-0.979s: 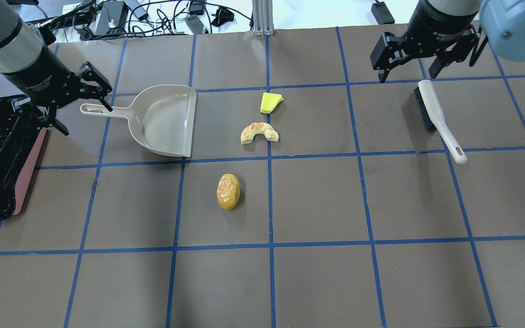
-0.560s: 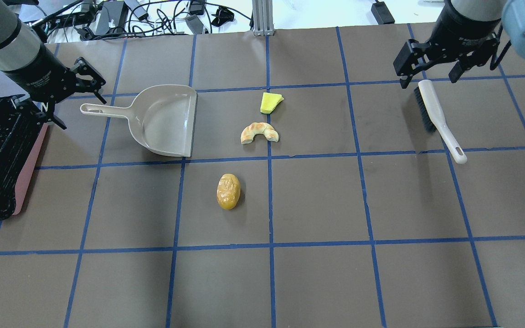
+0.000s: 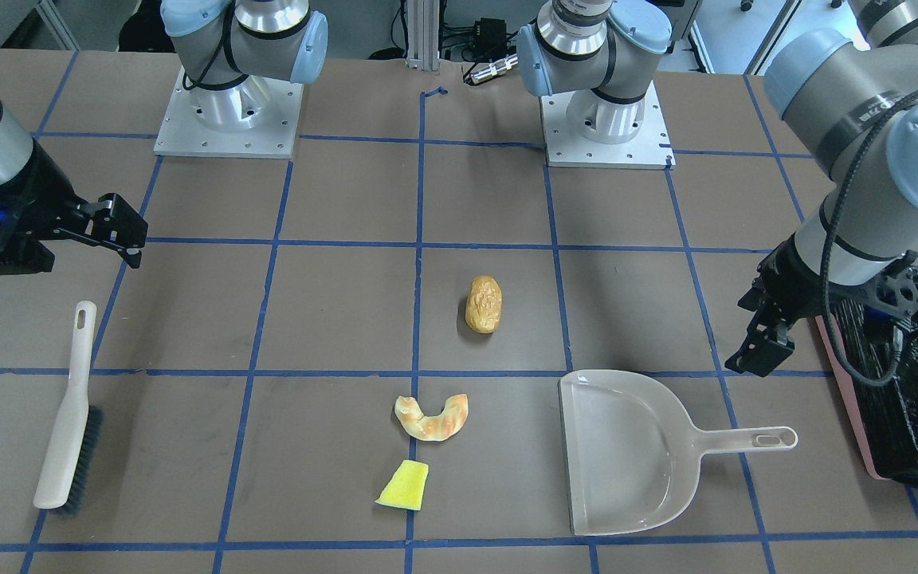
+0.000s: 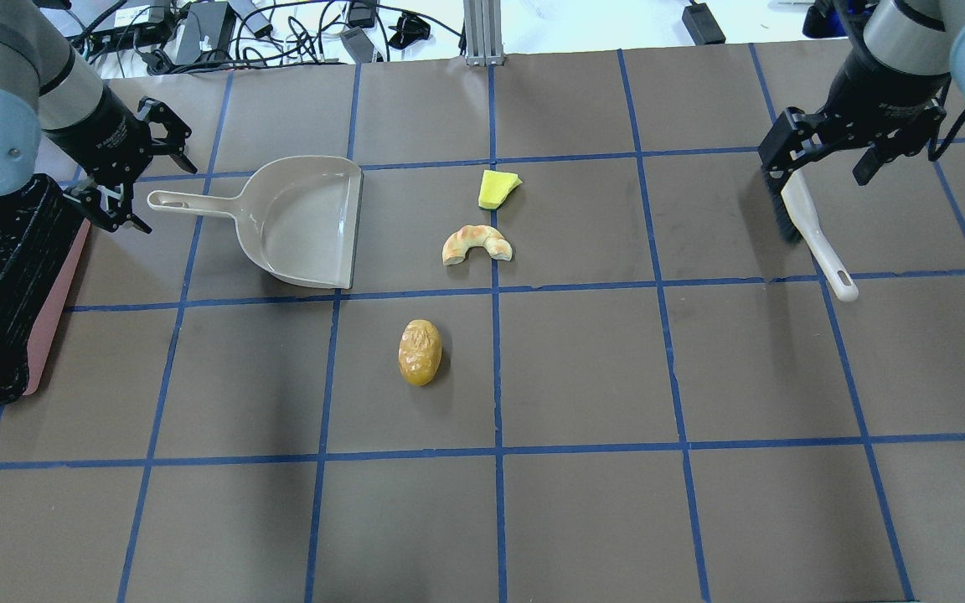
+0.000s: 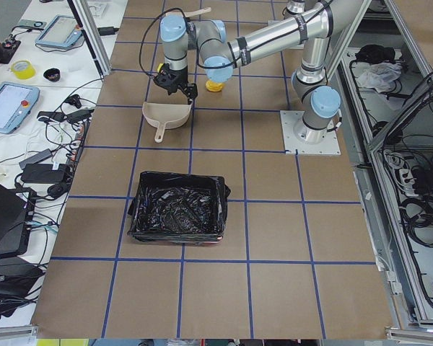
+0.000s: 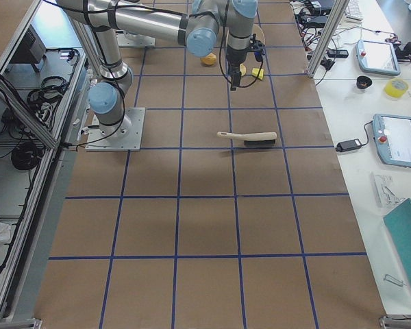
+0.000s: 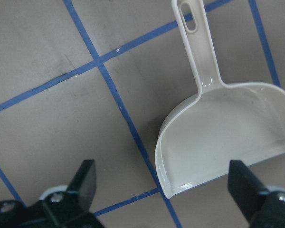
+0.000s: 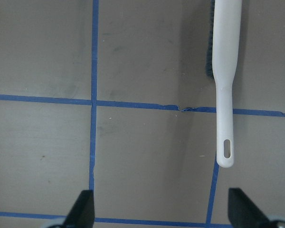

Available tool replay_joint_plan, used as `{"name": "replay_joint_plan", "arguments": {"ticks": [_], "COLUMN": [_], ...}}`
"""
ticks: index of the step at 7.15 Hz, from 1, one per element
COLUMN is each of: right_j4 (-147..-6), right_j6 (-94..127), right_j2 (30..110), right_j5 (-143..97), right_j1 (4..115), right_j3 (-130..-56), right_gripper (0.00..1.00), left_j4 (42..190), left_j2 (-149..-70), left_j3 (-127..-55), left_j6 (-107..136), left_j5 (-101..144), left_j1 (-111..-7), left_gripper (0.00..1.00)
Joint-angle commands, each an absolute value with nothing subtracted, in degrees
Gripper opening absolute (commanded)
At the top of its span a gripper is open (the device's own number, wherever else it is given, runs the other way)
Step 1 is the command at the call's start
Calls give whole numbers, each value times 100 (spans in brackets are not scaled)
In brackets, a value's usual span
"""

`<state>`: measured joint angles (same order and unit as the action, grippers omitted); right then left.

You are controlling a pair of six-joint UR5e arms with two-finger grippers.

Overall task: Sweep and dump trash into bin
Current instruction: 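Grasp the dustpan handle with the left gripper while the right gripper grasps the brush handle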

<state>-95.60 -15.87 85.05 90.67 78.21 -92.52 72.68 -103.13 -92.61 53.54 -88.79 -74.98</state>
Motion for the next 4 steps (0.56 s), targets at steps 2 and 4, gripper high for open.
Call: {"name": "replay_joint_plan", "arguments": {"ticks": [2, 4], "right_j4": [-10079, -10142], "right_j6": [-1897, -1951], "right_j2": [8429, 8385], "right_j5": [9105, 9036], "right_j1": [7674, 7480], "right_j3": [-9570, -9825], "right_gripper": [99, 99], "left_j4": [7024, 6733], "left_j2": [-11011, -11310], "left_j3": [-8860, -8842], "left_j6": [7019, 7215], "left_j5": [-9226, -9455], "left_j1": [-7479, -7479], "left_gripper": [98, 94]}}
